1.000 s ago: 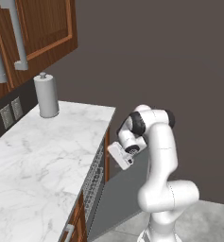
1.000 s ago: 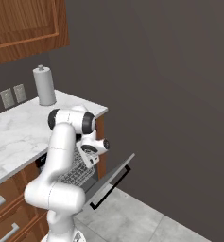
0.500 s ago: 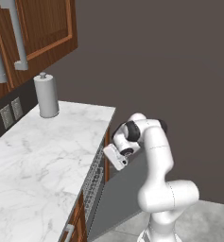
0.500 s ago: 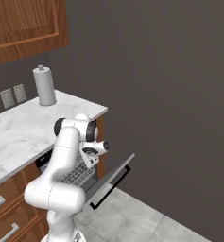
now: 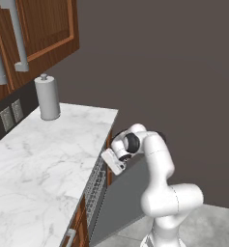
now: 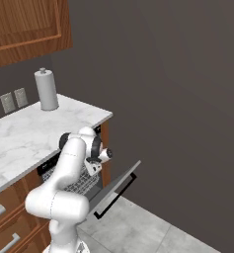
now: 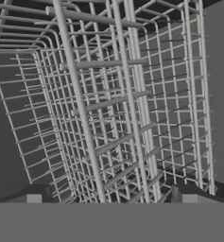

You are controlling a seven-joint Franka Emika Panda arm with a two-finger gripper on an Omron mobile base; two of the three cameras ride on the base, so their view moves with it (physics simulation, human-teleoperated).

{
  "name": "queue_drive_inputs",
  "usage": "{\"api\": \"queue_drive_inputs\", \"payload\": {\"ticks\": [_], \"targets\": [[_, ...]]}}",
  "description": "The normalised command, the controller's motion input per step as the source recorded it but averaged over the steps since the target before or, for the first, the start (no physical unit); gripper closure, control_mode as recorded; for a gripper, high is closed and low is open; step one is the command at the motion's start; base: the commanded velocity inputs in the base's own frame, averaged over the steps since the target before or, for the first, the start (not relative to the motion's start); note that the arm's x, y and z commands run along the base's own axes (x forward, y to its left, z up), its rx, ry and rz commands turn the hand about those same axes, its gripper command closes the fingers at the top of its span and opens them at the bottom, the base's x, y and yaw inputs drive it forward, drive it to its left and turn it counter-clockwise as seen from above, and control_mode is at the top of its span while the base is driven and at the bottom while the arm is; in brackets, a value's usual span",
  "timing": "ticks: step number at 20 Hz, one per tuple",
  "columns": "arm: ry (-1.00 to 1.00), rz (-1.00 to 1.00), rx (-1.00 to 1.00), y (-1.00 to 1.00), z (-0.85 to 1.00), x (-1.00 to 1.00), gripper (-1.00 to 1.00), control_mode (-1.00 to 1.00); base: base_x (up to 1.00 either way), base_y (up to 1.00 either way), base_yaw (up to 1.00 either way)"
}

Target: Open the dishwasher door and pull out the top rack.

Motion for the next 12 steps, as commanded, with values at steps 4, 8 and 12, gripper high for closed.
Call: {"api": "queue_drive_inputs", "payload": {"ticks": [4,8,12], "targets": [[0.0,0.0,0.0,0.21,-0.31,0.19,-1.0,-1.0,0.0,0.0,0.0],[0.0,0.0,0.0,0.26,-0.16,0.15,-1.0,-1.0,0.0,0.0,0.0],[0.0,0.0,0.0,0.22,-0.08,0.06,-1.0,-1.0,0.0,0.0,0.0]]}}
